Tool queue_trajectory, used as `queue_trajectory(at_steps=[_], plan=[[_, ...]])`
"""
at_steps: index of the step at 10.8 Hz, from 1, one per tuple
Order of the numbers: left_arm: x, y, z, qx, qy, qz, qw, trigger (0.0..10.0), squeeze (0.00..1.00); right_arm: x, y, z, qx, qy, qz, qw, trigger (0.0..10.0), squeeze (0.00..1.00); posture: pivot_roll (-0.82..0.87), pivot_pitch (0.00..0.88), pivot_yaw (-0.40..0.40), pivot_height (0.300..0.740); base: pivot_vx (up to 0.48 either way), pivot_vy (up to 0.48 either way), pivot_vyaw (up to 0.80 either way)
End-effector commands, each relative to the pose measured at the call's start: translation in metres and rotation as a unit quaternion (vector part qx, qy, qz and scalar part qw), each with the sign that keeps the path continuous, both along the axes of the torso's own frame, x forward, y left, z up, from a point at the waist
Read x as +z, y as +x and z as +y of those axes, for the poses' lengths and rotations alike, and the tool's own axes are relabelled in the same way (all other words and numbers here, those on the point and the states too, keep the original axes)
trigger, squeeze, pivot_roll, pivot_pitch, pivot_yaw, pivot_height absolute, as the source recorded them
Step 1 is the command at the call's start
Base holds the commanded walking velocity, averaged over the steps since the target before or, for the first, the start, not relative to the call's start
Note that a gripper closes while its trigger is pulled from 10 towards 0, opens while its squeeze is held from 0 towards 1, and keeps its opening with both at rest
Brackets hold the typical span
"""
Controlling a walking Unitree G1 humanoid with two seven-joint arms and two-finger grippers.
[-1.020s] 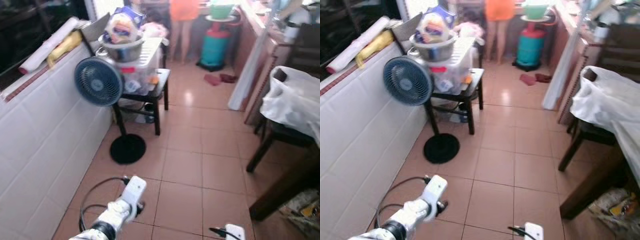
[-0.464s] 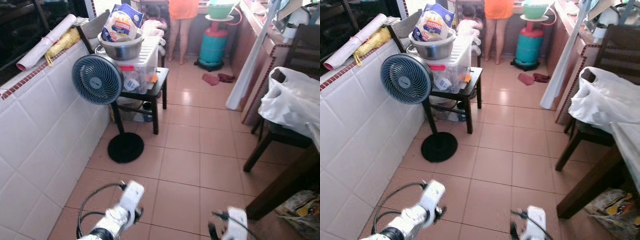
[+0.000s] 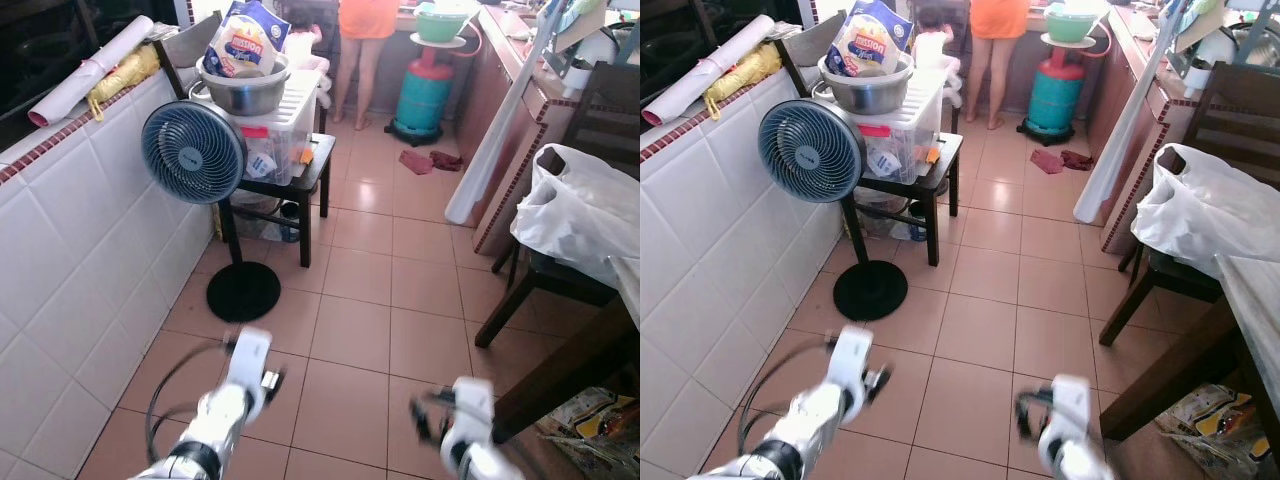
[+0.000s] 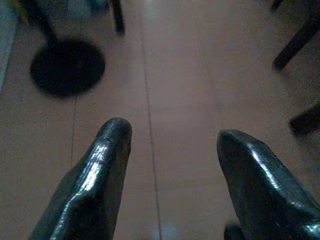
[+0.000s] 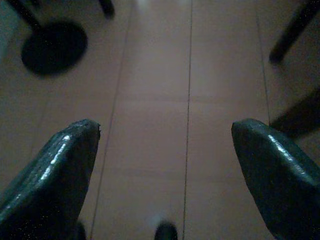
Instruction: Setting the table
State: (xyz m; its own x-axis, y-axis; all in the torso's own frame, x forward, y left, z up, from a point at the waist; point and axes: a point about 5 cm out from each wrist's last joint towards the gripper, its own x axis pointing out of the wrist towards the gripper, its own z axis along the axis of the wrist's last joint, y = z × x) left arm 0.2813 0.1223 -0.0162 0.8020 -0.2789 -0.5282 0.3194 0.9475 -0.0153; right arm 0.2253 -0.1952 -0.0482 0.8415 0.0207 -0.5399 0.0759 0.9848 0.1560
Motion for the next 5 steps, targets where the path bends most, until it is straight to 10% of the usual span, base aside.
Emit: queue_trajectory(at_steps=[1,5], plan=[[0.010,0.008,-0.002,-0.011,-0.012,-0.027,1.000,10.0,0.00,0.006,0.003,-0.008,-0.007,-0.001,-0.021,1.000,10.0,0.00,0.09,0.020,-0.067,0.740,0.000,0.000,0.00],[0.047,0.011,0.018,-0.041,-0.044,-0.153,0.986,10.0,0.00,0.042,-0.005,-0.032,0.007,-0.016,-0.139,0.990,10.0,0.00,0.12,0.038,-0.078,0.740,0.000,0.000,0.00]])
